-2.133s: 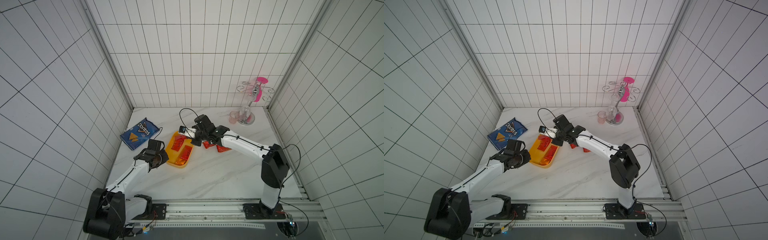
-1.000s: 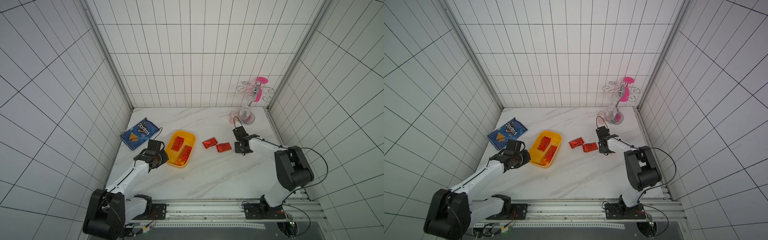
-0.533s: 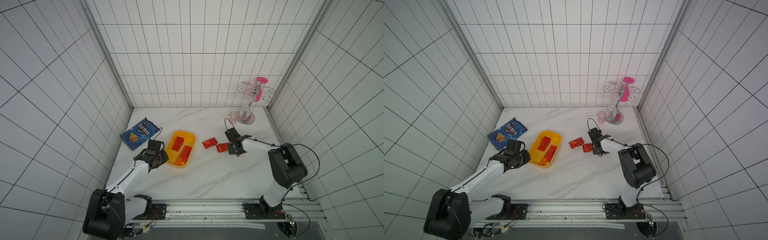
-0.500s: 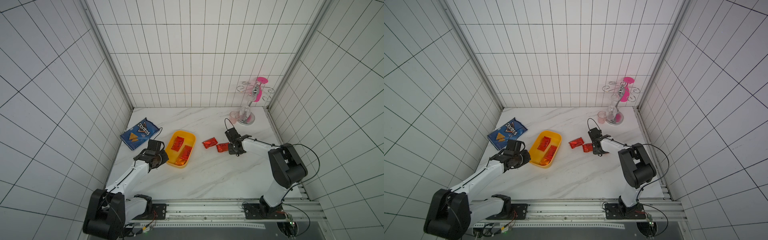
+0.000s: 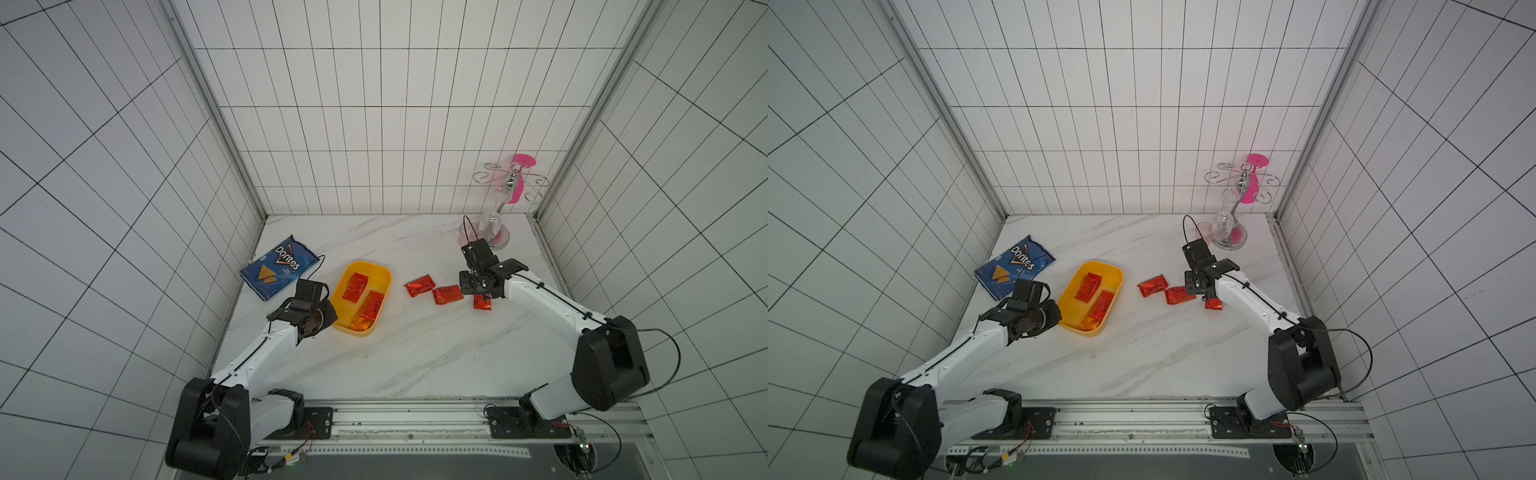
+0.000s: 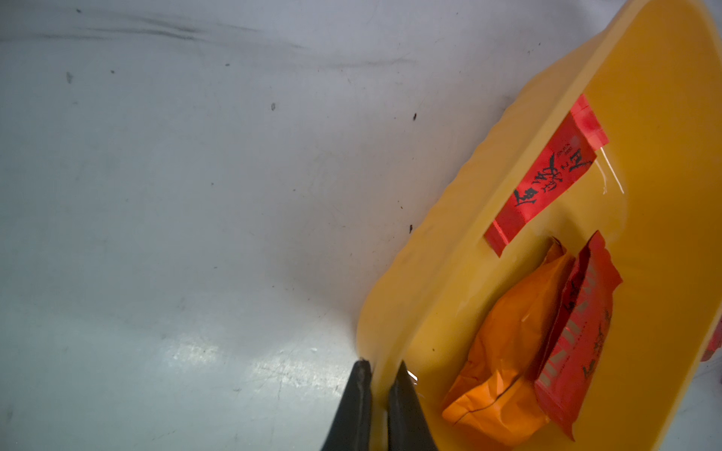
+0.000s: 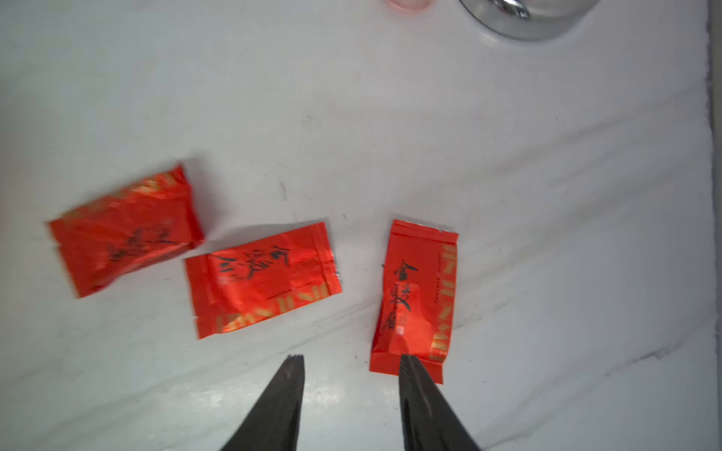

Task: Take the tea bags out of the storage box
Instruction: Place the tea bag at the center of the board, then pick up the tea bag from the storage box.

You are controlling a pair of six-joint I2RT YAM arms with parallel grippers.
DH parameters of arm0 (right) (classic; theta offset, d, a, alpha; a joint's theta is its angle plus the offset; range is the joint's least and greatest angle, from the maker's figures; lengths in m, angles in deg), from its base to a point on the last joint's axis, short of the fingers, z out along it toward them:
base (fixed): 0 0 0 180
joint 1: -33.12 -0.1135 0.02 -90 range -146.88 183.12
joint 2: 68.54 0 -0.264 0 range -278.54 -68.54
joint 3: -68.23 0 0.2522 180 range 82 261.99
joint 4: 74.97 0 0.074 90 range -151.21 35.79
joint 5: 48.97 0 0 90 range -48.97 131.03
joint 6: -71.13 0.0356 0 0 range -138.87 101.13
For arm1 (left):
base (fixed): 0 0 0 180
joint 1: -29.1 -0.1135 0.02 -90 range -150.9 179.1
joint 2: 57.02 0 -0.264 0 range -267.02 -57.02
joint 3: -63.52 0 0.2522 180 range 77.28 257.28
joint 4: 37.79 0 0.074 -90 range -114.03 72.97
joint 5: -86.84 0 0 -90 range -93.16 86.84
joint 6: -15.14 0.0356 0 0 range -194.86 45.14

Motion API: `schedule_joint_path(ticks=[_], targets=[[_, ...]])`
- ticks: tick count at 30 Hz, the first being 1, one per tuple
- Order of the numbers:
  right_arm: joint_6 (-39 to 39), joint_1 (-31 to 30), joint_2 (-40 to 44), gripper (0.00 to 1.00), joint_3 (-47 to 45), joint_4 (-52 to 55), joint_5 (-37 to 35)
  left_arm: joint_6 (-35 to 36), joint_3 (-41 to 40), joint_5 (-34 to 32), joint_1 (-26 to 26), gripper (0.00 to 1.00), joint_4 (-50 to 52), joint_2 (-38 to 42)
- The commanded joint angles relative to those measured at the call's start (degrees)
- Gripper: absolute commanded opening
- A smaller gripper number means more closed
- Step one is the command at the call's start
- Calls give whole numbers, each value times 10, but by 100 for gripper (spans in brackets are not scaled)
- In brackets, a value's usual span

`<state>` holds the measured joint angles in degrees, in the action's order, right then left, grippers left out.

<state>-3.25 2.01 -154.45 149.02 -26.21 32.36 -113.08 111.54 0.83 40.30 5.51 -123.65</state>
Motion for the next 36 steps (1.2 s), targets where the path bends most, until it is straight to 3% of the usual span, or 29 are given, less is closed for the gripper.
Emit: schedule_joint_path(ticks=[1,8,14,22,29,36], targets=[[-47,-38,-7,45,81,24,161,11,-7,3,3,0,-12,10],[-102,-145,-164,46,284,91,301,12,-9,3,6,0,-14,14],[-164,-194,-339,46,452,187,303,12,-8,2,7,0,-13,13],[-213,-216,-501,48,636,286,231,12,-7,-1,7,0,-12,12],[-239,-214,-546,54,684,294,196,12,-6,-1,7,0,-12,11],[-259,-214,-591,56,727,322,229,12,-5,-1,7,0,-12,8]])
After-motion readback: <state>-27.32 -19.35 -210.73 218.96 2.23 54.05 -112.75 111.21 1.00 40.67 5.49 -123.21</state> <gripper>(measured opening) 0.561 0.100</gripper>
